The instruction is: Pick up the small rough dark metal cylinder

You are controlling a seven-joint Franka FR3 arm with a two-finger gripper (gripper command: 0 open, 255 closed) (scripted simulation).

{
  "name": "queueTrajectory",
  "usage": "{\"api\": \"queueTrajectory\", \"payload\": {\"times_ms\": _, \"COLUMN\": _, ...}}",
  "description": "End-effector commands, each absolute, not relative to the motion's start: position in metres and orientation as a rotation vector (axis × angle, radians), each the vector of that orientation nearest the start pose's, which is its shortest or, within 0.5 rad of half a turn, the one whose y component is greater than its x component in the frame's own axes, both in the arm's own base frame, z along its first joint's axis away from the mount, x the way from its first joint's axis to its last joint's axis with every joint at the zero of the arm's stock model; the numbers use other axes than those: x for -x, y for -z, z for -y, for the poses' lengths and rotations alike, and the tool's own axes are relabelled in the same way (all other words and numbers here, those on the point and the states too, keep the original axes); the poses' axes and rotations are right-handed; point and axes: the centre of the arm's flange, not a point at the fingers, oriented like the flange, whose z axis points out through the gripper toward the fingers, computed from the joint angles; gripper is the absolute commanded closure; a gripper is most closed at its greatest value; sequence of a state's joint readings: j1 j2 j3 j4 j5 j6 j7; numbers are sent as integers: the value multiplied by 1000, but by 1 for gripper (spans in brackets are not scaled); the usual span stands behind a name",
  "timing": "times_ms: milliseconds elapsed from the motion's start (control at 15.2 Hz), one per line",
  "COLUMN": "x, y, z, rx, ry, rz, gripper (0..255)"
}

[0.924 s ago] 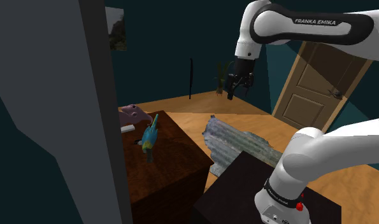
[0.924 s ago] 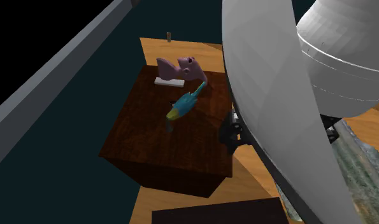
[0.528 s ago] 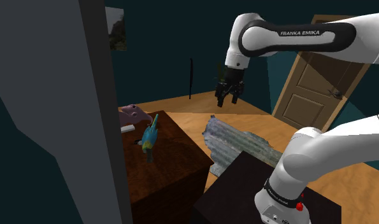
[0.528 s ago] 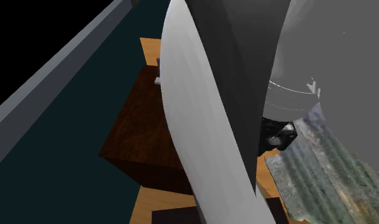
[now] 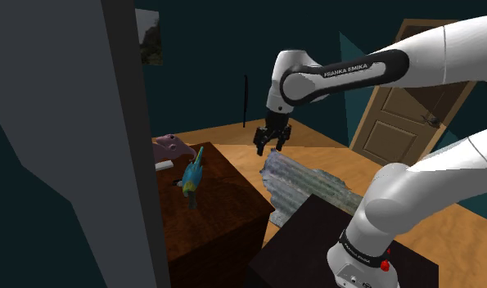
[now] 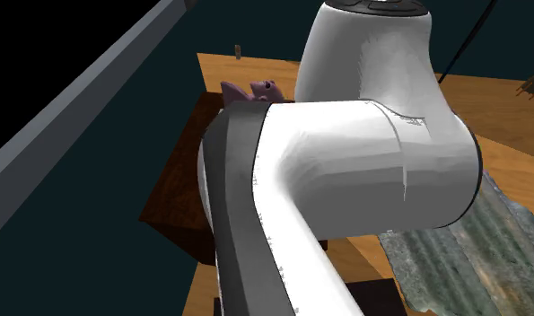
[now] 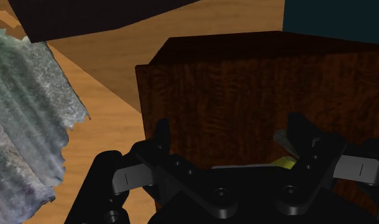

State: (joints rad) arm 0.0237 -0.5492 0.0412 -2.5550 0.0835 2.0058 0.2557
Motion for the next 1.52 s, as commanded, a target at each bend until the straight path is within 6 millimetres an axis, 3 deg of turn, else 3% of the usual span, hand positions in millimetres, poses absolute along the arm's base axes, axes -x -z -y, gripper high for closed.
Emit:
{"api": "queueTrajectory", "payload": {"times_ms": 0, "x": -390, "y": -430, "z": -41, "rx": 3064, "ry": 8, "rz": -363, "gripper": 0}}
{"api": "queueTrajectory", "payload": {"times_ms": 1452, "x": -545, "y": -221, "z": -144, "rx": 3029, "ry": 190, "rz": -420, "gripper": 0}}
